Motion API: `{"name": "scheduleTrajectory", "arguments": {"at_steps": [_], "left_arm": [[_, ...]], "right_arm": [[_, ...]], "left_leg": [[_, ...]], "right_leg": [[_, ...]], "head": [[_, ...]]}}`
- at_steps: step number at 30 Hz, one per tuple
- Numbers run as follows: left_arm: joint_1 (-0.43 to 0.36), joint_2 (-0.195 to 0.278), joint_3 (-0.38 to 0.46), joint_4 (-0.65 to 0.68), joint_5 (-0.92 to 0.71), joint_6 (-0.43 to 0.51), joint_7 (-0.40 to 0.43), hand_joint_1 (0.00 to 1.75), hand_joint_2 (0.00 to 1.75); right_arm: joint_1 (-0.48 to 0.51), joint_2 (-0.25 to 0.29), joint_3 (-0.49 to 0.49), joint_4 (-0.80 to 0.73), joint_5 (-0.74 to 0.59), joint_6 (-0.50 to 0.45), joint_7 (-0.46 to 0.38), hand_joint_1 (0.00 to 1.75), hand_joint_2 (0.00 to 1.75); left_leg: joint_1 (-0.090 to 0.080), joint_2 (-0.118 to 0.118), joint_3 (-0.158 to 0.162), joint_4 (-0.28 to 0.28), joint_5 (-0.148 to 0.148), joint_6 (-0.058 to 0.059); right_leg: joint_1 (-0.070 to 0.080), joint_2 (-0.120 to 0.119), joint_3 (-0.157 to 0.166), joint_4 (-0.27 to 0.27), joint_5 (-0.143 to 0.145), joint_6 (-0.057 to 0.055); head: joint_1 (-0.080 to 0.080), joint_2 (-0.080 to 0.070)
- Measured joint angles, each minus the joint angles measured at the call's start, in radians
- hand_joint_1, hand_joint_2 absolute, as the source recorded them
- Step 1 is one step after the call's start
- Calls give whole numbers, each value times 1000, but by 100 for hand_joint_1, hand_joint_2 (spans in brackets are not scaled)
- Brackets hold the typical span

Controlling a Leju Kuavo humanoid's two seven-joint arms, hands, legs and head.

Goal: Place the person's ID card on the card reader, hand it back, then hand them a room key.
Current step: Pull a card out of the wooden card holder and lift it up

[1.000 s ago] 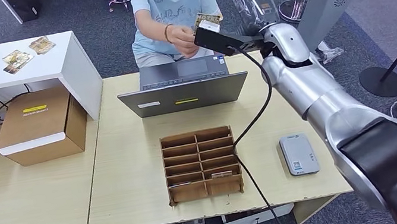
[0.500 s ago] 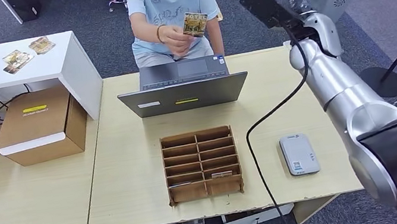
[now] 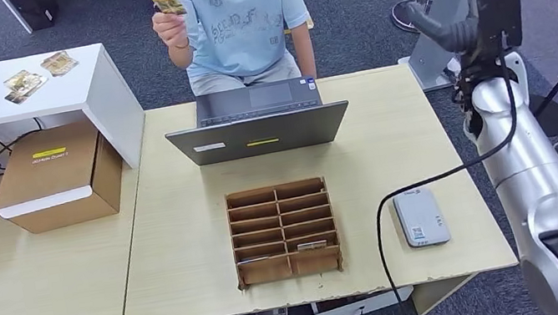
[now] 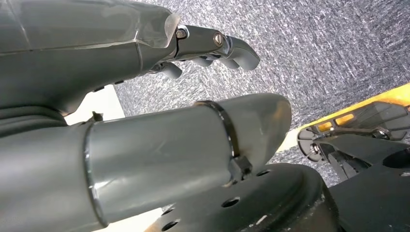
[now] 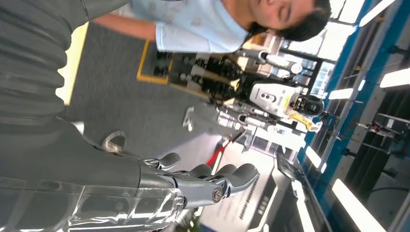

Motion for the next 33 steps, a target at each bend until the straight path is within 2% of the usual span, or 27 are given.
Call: {"name": "scheduleTrajectory", "arguments": {"at_steps": [8,15,19,23,29,33], "left_arm": [[2,3,0,0,8,0,0,0,0],[2,5,0,0,15,-5,4,0,0],[3,5,0,0,20,-7,12,0,0],[4,5,1,0,23,-7,15,0,0],[4,4,2,0,29,-6,16,0,0],[4,4,6,0,32,-5,17,0,0]], "right_arm": [[326,-67,-56,-306,-244,181,-18,0,175],[523,-93,-104,-486,-327,364,-2,0,175],[634,-96,-130,-583,-310,415,-3,0,175],[751,-95,-140,-677,-200,387,-14,0,175],[869,-83,-117,-791,131,207,-14,0,175],[913,-68,-84,-837,239,146,-6,0,175]], "left_leg": [[0,0,-1,-1,-1,0],[0,0,-1,-1,-2,0],[0,0,-1,-1,-2,0],[0,0,-1,-1,-2,1],[0,0,-1,-1,-2,1],[0,0,-1,-1,-2,1]], "right_leg": [[0,-1,0,-1,0,0],[0,0,0,-1,-1,0],[0,-1,0,-1,-1,0],[0,-1,0,-1,-1,0],[0,-1,0,-1,-2,0],[0,-1,0,-1,-2,0]], "head": [[0,0],[0,0],[0,0],[0,0],[0,0],[0,0]]}}
